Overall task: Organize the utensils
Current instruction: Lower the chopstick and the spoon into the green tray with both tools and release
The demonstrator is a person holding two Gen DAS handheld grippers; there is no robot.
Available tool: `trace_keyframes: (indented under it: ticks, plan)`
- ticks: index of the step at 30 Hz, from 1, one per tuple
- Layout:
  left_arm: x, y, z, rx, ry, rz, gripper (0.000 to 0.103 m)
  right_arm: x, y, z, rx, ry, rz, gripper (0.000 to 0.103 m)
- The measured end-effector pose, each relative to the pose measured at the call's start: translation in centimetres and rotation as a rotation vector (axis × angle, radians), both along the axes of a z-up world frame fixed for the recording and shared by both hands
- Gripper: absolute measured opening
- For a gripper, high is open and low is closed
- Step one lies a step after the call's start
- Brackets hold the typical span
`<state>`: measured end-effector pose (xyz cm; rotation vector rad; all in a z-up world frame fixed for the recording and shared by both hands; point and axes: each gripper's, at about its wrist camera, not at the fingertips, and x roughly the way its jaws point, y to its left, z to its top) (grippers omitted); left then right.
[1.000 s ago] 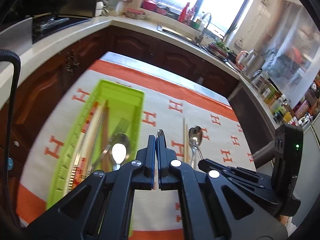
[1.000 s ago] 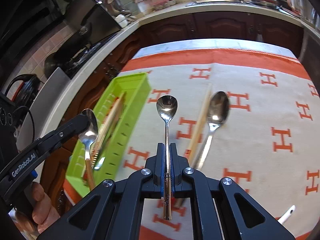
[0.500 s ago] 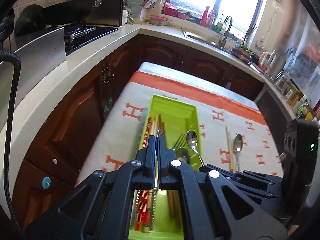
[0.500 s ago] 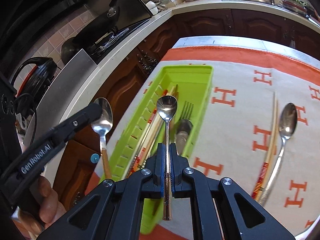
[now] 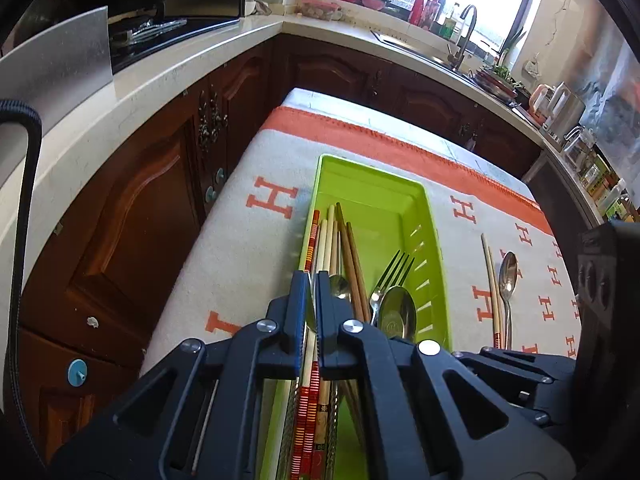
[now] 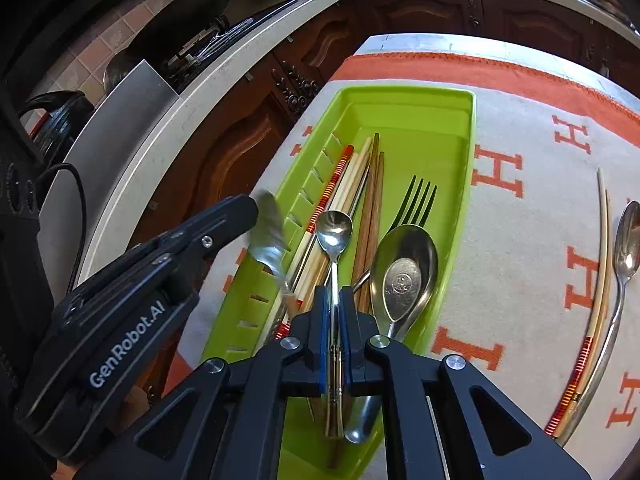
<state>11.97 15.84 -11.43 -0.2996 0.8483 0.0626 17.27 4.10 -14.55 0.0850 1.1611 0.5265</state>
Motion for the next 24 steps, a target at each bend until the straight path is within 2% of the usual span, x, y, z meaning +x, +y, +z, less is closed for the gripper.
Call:
trace_keyframes:
  ticks: [2, 3, 5, 6, 7, 16, 24]
  plan:
    - [-0.1, -0.1, -0.1, -0.005, 0.004, -0.001, 0.003, -0.1, 0.0, 0.3, -0.008, -0.018, 0.006, 0.011]
    - [-0.3, -0.2, -0.1, -0.007, 0.003, -0.001, 0.007, -0.2, 0.1, 0.5, -0.014, -0.028, 0.008, 0.013]
    - [-0.7, -0.4, -0.1, -0.008, 0.004, 0.000, 0.020, -0.7, -0.1, 1.0, -0.021, -0.050, 0.014, 0.019]
    - [-0.9, -0.4, 0.0, -0.007, 0.001, 0.003, 0.030, -0.9, -0.2, 1.3, -0.025, -0.062, 0.017, 0.020]
    - [-1.2, -0.4, 0.1, -0.005, -0.005, 0.005, 0.036, -1.2, -0.3, 1.4, -0.027, -0.069, 0.020, 0.020]
    - [-3.6, -1.4, 1.9, -0.003, -0.042, 0.001, 0.037, -3.1, -2.3, 2.4, -0.046, -0.106, 0.024, 0.021]
    - [-5.0, -4.6, 3.9, 0.019, -0.073, -0.054, 0.037, -4.8, -6.3, 3.9, -0.043, -0.148, -0.031, 0.021]
